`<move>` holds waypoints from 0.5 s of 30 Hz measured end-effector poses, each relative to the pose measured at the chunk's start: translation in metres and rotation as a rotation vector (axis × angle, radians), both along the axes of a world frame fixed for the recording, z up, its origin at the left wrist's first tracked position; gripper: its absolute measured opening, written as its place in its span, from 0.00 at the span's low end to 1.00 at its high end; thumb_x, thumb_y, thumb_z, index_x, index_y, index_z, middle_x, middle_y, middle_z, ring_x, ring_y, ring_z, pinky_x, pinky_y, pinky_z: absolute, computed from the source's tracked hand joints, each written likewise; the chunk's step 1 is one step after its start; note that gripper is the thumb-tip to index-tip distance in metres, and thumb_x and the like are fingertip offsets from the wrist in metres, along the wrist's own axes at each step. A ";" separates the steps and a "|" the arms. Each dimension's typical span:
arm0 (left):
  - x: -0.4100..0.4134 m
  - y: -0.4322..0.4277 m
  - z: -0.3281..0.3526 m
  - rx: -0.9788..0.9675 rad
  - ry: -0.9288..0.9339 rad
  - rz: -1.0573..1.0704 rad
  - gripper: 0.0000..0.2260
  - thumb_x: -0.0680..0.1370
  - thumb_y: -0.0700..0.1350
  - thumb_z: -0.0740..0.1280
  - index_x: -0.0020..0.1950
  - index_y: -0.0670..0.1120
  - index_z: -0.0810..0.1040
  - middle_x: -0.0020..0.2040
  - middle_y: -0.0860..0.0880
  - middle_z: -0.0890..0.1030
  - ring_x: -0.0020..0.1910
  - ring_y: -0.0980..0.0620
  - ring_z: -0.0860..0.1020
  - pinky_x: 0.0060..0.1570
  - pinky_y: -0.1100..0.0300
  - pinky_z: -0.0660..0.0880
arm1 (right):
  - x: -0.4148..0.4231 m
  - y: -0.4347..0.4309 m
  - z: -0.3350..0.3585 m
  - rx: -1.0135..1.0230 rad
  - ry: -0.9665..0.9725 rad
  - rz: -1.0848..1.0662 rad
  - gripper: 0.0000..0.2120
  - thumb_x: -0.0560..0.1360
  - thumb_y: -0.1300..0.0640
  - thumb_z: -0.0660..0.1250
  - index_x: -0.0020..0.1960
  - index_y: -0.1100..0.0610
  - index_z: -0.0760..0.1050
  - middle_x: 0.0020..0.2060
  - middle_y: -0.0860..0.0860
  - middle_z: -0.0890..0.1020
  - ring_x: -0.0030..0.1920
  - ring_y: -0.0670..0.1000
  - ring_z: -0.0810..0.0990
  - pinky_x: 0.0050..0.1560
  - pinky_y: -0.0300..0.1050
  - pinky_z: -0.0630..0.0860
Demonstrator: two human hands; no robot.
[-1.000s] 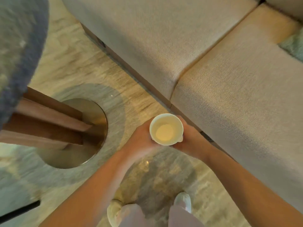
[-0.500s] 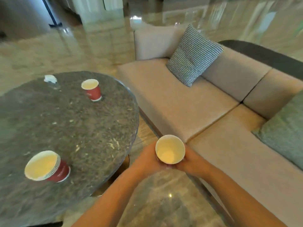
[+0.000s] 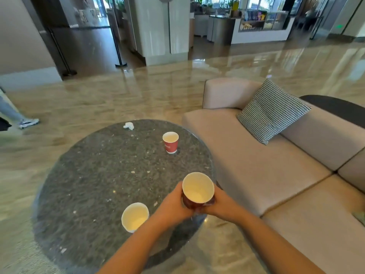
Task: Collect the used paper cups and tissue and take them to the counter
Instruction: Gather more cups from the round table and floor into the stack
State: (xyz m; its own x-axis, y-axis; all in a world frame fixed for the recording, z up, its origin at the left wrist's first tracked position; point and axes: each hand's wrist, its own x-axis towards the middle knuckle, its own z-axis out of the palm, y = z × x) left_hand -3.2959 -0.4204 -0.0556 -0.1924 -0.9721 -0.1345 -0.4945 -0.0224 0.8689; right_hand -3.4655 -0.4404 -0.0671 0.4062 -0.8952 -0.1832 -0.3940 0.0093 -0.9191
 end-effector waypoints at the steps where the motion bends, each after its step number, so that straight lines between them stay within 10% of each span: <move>1: 0.007 -0.005 -0.001 -0.008 -0.004 0.024 0.35 0.65 0.47 0.75 0.67 0.58 0.63 0.59 0.60 0.71 0.58 0.61 0.71 0.56 0.65 0.66 | 0.007 -0.008 0.000 0.005 -0.006 0.000 0.39 0.62 0.60 0.78 0.64 0.41 0.61 0.62 0.43 0.72 0.63 0.42 0.72 0.58 0.30 0.68; 10: 0.021 -0.056 -0.029 -0.001 0.036 0.241 0.31 0.68 0.45 0.73 0.66 0.59 0.64 0.56 0.61 0.71 0.56 0.61 0.70 0.55 0.64 0.65 | 0.030 -0.086 -0.022 0.060 -0.025 0.098 0.39 0.63 0.64 0.77 0.68 0.52 0.61 0.63 0.47 0.72 0.62 0.44 0.71 0.54 0.23 0.67; 15: 0.003 -0.093 -0.066 0.032 0.043 0.412 0.32 0.70 0.44 0.71 0.69 0.61 0.60 0.62 0.60 0.71 0.61 0.59 0.70 0.62 0.60 0.67 | 0.030 -0.153 -0.048 0.069 0.053 0.282 0.39 0.62 0.58 0.78 0.66 0.44 0.60 0.62 0.42 0.71 0.63 0.42 0.69 0.63 0.35 0.64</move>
State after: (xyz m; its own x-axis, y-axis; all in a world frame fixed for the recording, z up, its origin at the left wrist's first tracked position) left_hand -3.2926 -0.5138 -0.1216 0.2055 -0.9644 -0.1666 -0.4017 -0.2384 0.8842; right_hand -3.4357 -0.5936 -0.1151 0.6256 -0.7329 -0.2674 -0.4373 -0.0456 -0.8982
